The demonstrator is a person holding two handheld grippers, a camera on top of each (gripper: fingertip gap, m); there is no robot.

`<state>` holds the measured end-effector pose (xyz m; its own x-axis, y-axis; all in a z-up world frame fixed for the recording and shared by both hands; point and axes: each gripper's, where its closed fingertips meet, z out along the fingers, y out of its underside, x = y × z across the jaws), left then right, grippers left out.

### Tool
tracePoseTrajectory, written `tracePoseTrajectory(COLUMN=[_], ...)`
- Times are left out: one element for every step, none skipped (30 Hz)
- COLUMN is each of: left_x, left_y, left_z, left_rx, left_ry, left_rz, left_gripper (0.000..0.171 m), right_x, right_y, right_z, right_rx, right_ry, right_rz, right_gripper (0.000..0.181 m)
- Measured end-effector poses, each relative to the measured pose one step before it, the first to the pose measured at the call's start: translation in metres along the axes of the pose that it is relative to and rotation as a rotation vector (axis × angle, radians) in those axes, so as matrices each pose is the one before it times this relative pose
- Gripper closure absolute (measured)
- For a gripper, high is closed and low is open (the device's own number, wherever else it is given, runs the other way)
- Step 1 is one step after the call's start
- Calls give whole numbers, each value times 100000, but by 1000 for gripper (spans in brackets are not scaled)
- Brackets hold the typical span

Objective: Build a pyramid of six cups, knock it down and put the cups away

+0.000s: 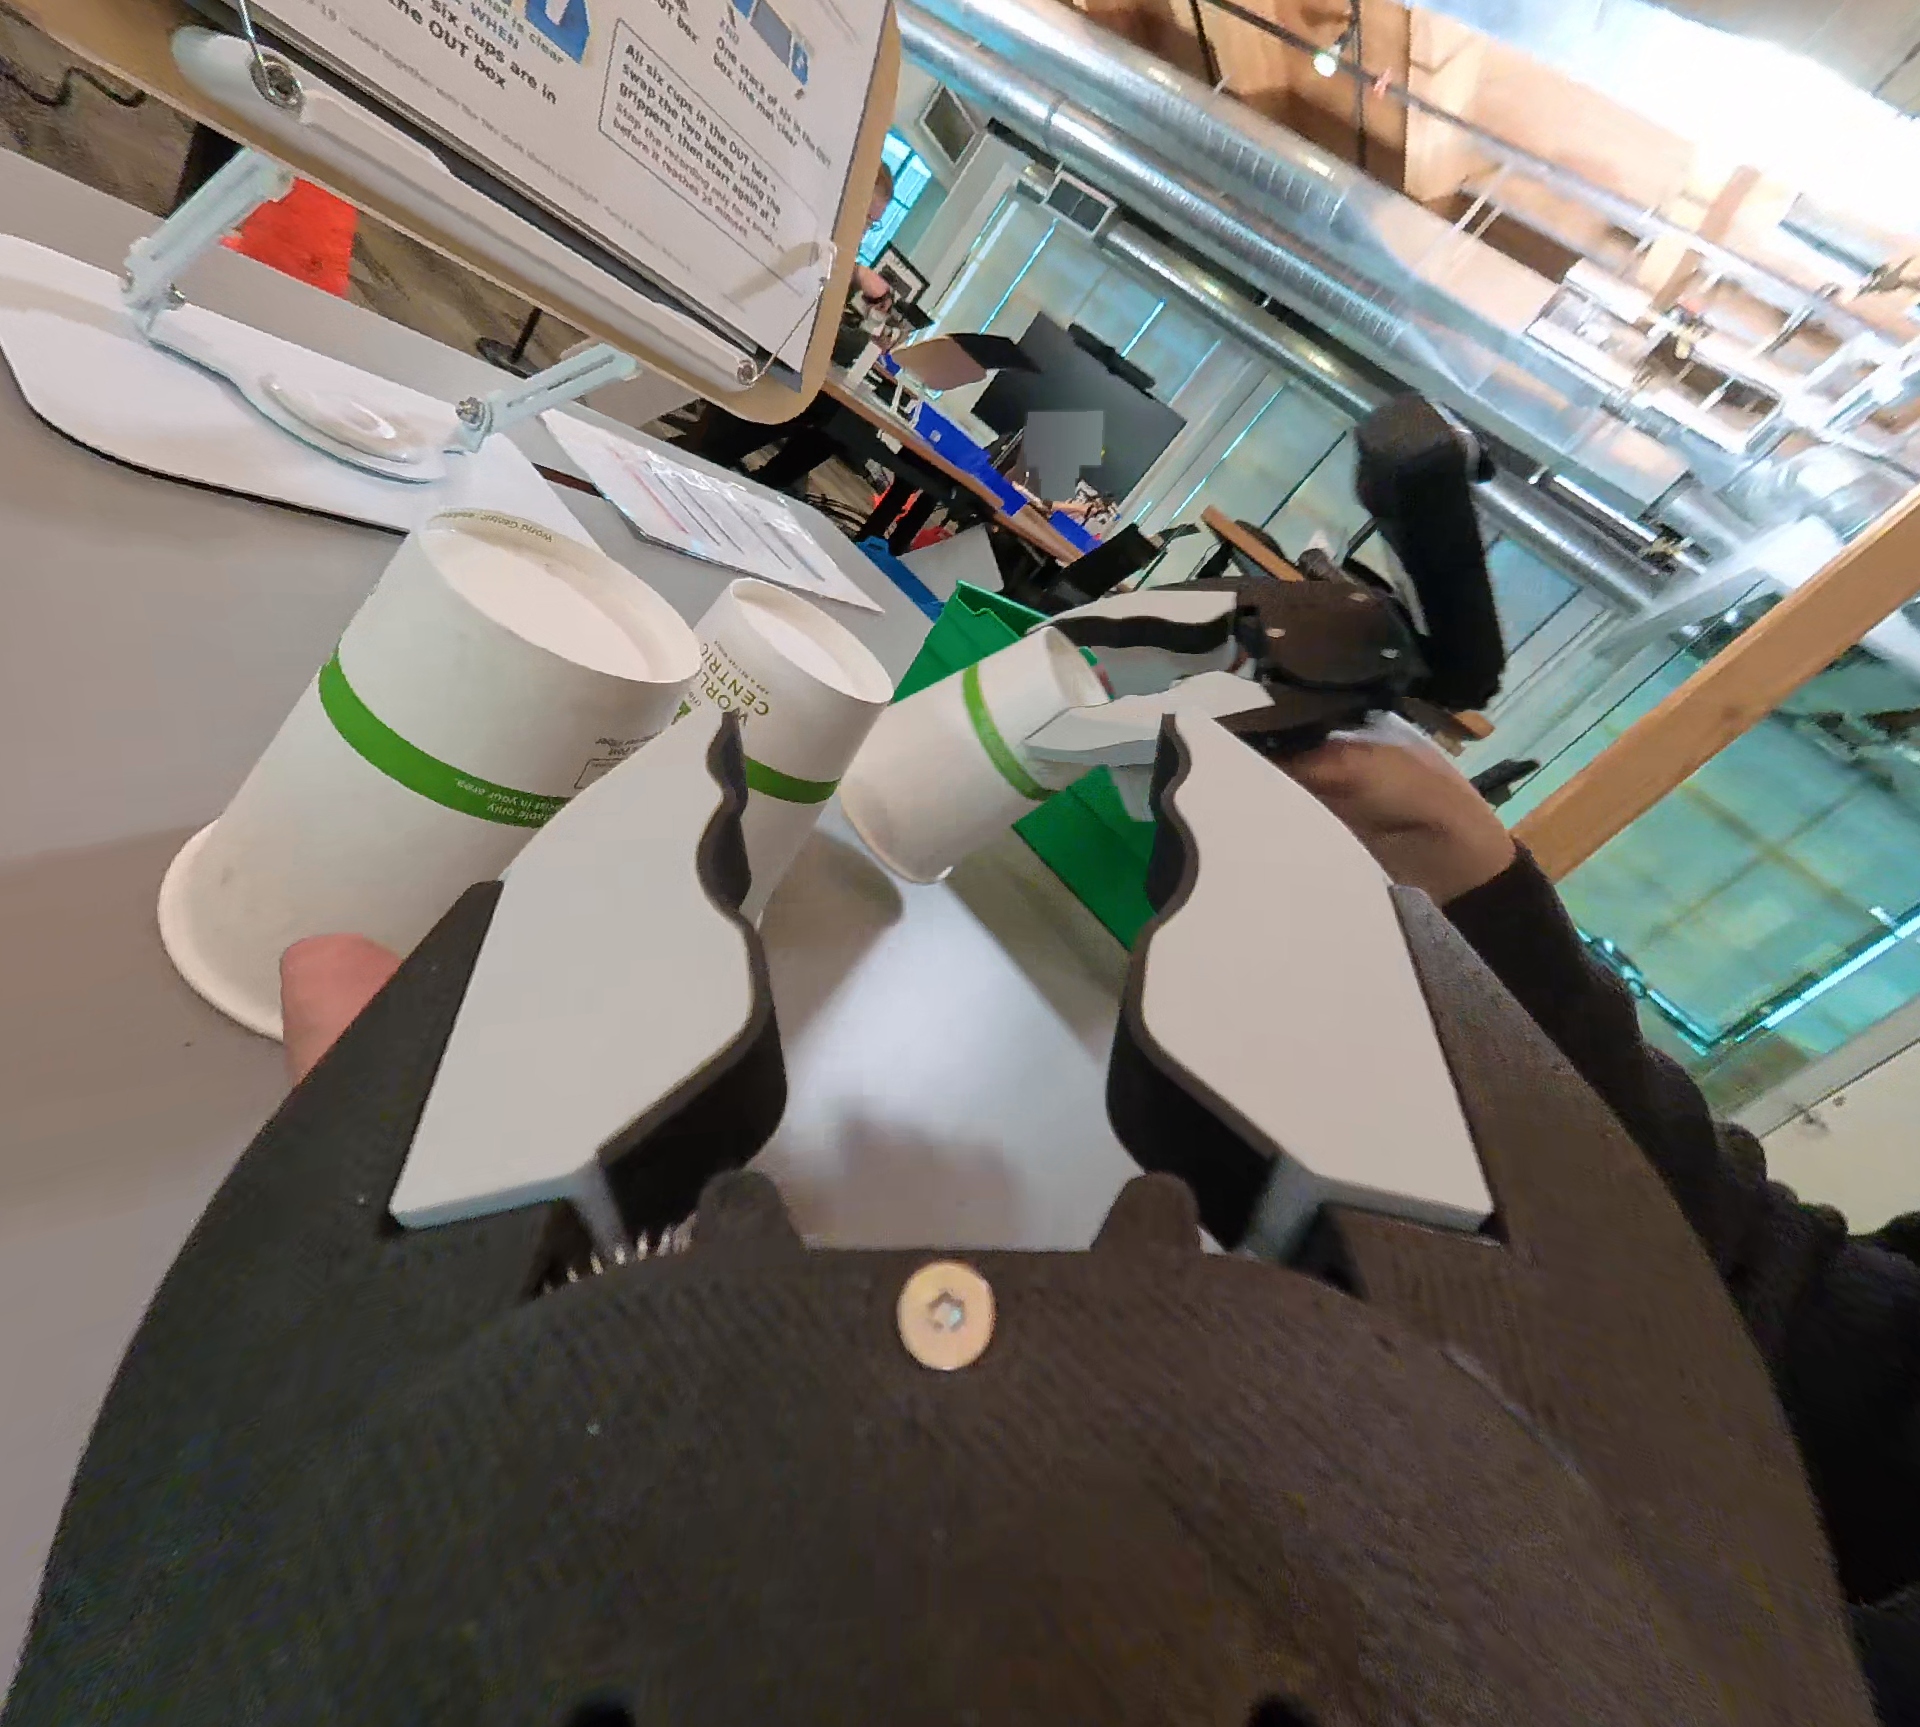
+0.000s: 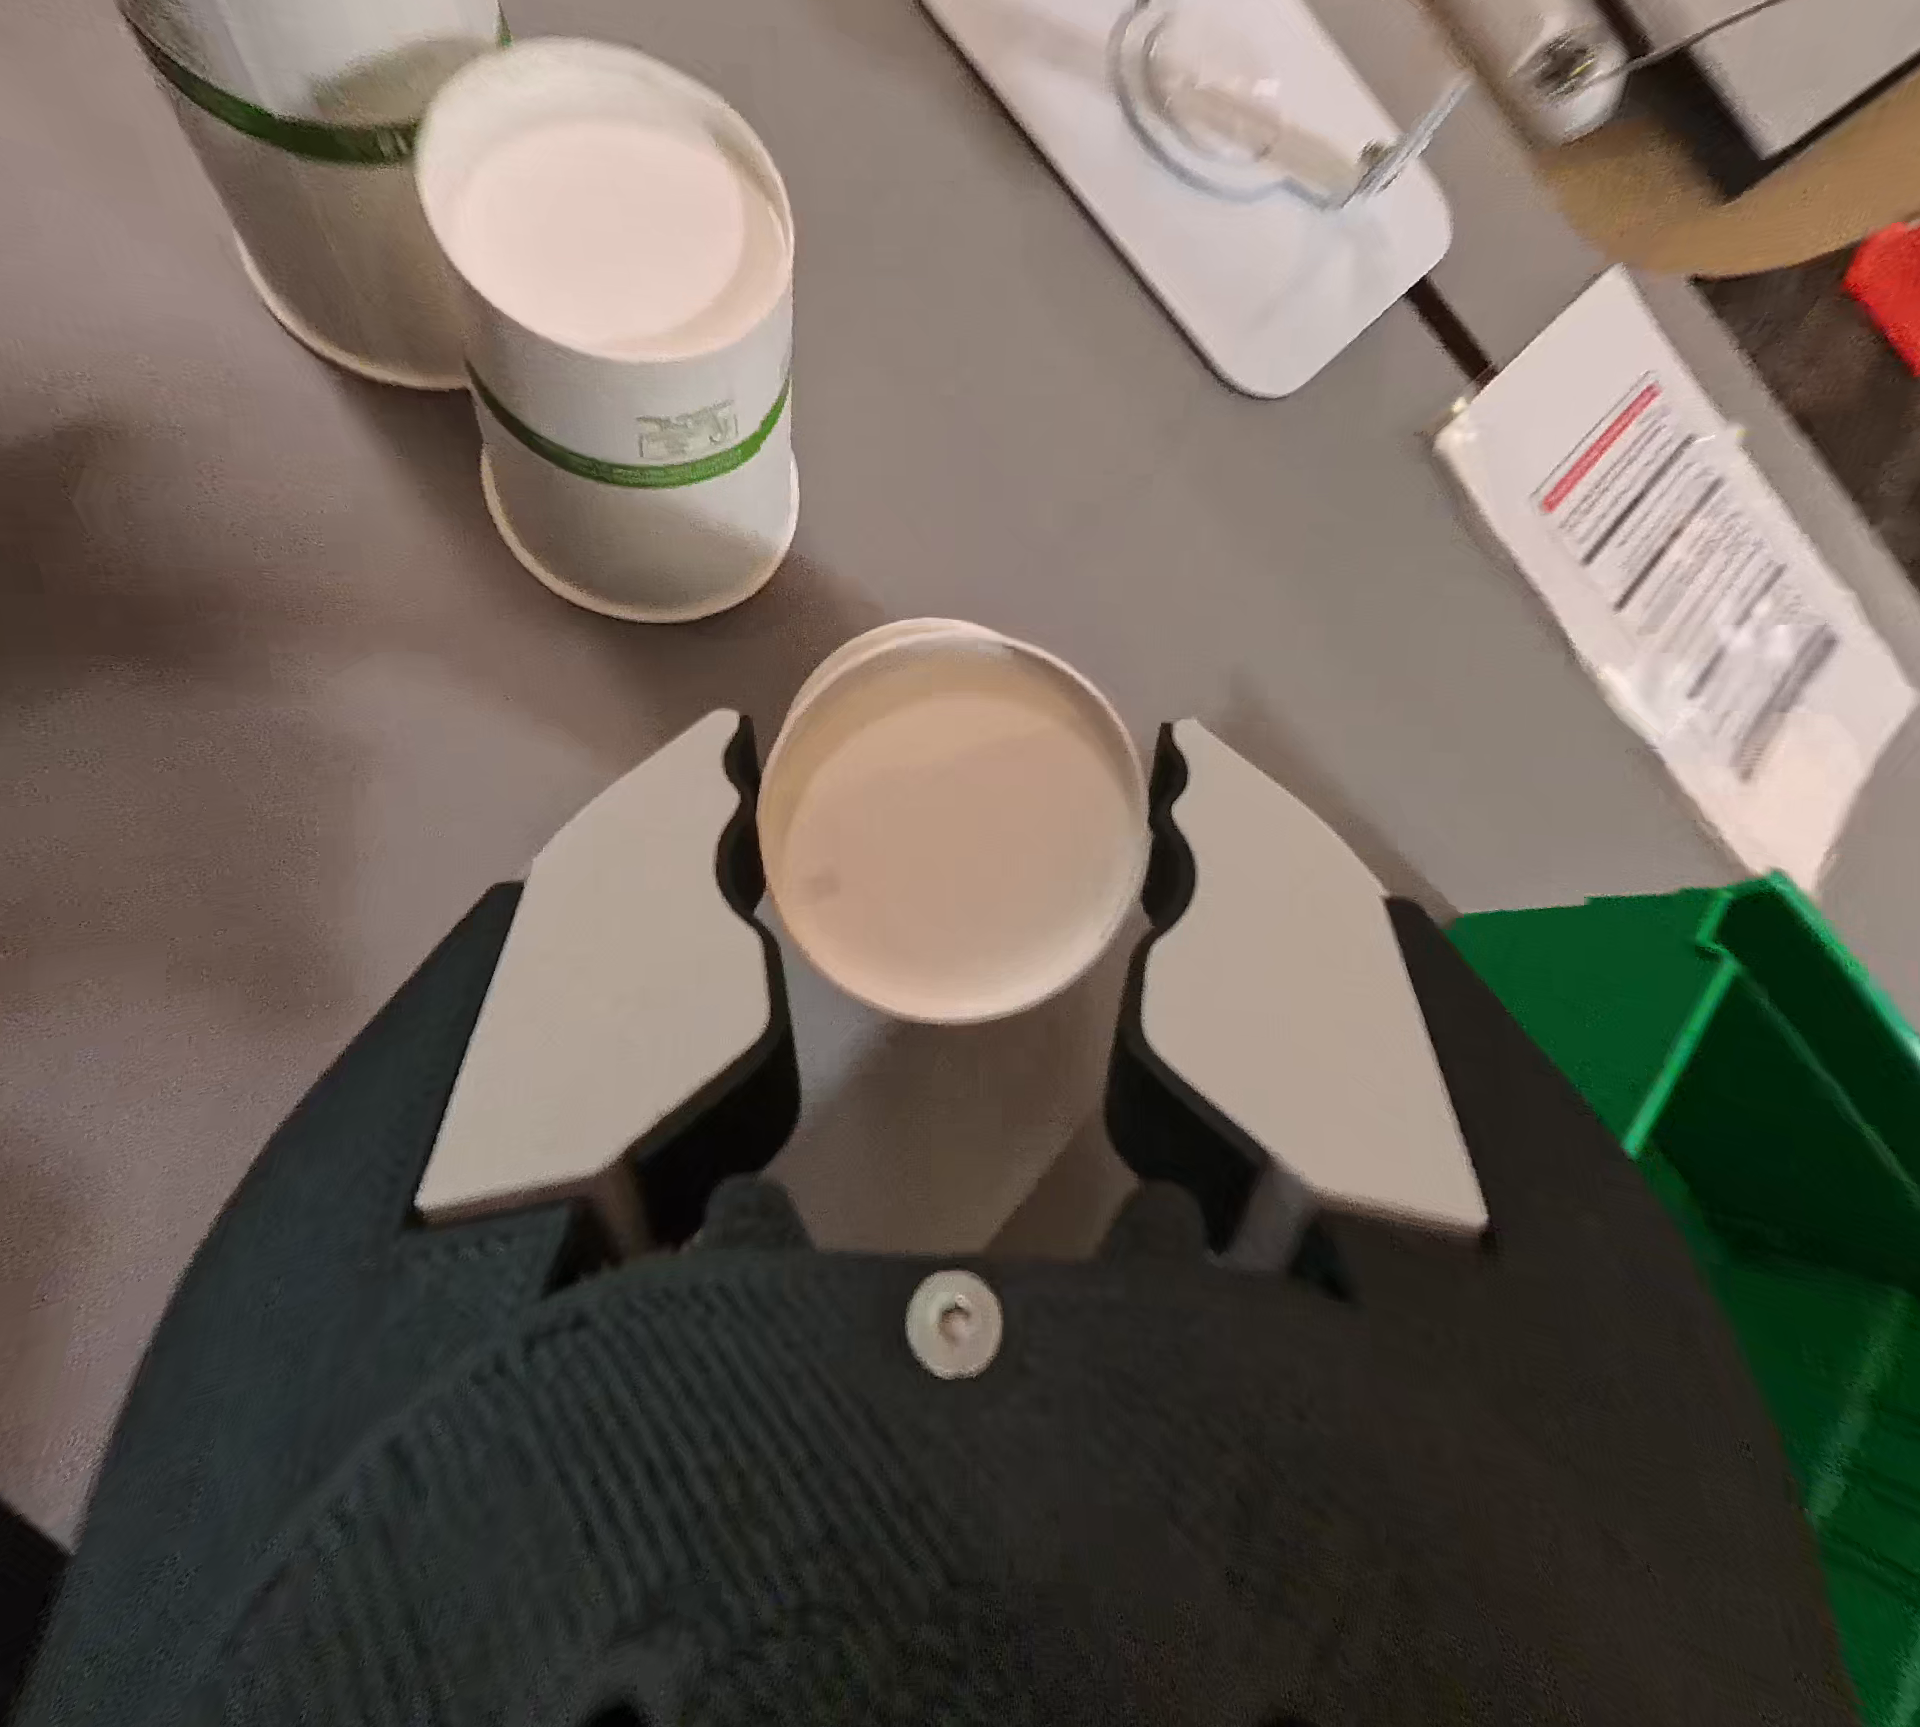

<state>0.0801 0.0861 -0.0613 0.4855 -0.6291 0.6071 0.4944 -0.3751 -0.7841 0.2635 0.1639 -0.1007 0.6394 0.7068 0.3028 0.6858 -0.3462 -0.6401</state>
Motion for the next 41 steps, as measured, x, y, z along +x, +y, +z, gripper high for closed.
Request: tracePoseTrajectory(left_x=[-14, -83, -109, -118, -139, -174, -160, -117, -92, -29, 53, 58, 32, -2, -4, -36, -58, -71, -82, -59, -76, -146, -224, -327, -850, -1554, -1823, -1706, -1463, -1064, -534, -74, 221, 311, 253, 151, 72, 42, 44, 95, 150], left_y=[43, 42, 55, 20, -30, -61, -53, -51, -11, 6, 54, 92, 119, 123, 119, 95, 82, 63, 26, 7, -12, 17, 35, 93, 107, -34, -118, -40, 71, 87, 52, 55, 79, 184, 314, 369, 334, 242, 146, 63, -9], left_z=[-9, -20, -15, -15, -25, -30, -27, -27, 3, 16, 41, 47, 62, 50, 35, 27, 17, -7, -10, -19, -29, -26, -24, -31, -119, -292, -441, -503, -427, -255, -82, 56, 119, 149, 142, 101, 41, -36, -104, -144, -168], left_rx=[-289, -465, -654, -645, -251, 6, 70, 59, -101, -252, -534, -783, -807, -797, -701, -588, -487, -294, -203, -114, -33, -292, -887, -2374, -3892, -3576, -1884, -549, 11, 81, -133, -165, -137, -439, -1069, -1637, -1646, -1167, -649, -238, 35], left_ry=[-501, -628, -597, -385, -466, -626, -515, -297, -197, 113, 428, 252, -107, -402, -541, -579, -572, -462, -277, 40, 114, -347, -671, -802, -3638, -7918, -9049, -7730, -6150, -4059, -1432, 559, 1611, 1672, 969, 112, -570, -1000, -1031, -668, -178], left_rz=[969, 826, 741, 607, 395, 201, 39, -161, -285, -218, 56, 442, 865, 1221, 1271, 1016, 634, 158, -412, -800, -823, -534, 500, 3981, 8790, 11073, 10096, 7361, 4332, 1306, -1358, -3085, -3441, -2715, -1382, 64, 1070, 1459, 1395, 1056, 684], left_gripper=[96, 97, 97, 97, 97, 97, 98, 98, 98, 98, 98, 98, 97, 98, 98, 98, 98, 98, 98, 98, 98, 98, 98, 98, 98, 98, 98, 99, 101, 102, 103, 103, 102, 102, 102, 102, 102, 102, 103, 103, 104], right_x=[-189, -53, 201, 56, -95, -24, -100, -228, -204, -16, 207, 198, 43, -48, -80, -98, -141, -160, 66, 355, 417, 374, 286, 115, -139, -351, -420, -273, -111, -83, -4, 73, 74, 86, 99, 86, 71, 28, -31, 46, 161], right_y=[317, 22, -409, -433, -292, -292, -316, -213, -181, -114, -38, -146, -333, -383, -337, -223, -27, 145, 262, 354, 401, 307, 218, 190, 242, 252, 227, 225, 266, 262, 223, 128, -10, -78, -56, 38, 136, 282, 393, 453, 413], right_z=[1013, 830, 546, 372, 260, 177, 114, 35, -23, -133, -242, -349, -497, -623, -681, -736, -719, -591, -396, -225, -40, 134, 218, 239, 230, 186, 149, 152, 152, 156, 141, 130, 132, 149, 189, 207, 212, 236, 243, 266, 234], right_rx=[-3120, -1287, 1707, 1977, 1335, 1810, 2605, 2649, 2656, 2498, 1993, 2851, 4530, 5558, 5953, 6100, 5980, 5367, 4331, 3130, 1934, 1344, 991, 355, -384, -535, -307, -423, -925, -1007, -675, -165, 618, 949, 428, -301, -842, -1684, -2517, -3042, -2988], right_ry=[-1635, -1219, -292, -1719, -2757, -2111, -2126, -2779, -2574, -1236, 107, 34, -761, -1066, -1063, -849, -1074, -1534, -475, 1187, 1566, 1394, 1145, 424, -636, -1578, -1736, -929, -309, -1012, -1468, -1925, -2343, -2226, -1594, -988, -207, 277, 481, 1619, 2782], right_rz=[353, 1805, 3184, 3370, 3209, 2858, 2310, 2137, 1642, 898, 490, -10, -213, 261, 1031, 1976, 3194, 4028, 3950, 3088, 1832, 354, -799, -966, -692, -853, -1555, -2258, -2520, -1847, 151, 2094, 2928, 2728, 1691, 240, -779, -1230, -1377, -1585, -2577], right_gripper=[108, 107, 107, 107, 107, 107, 107, 103, 97, 96, 94, 91, 91, 91, 90, 91, 92, 92, 92, 92, 93, 93, 93, 94, 93, 94, 94, 94, 94, 94, 94, 94, 95, 96, 97, 97, 98, 99, 101, 103, 106])
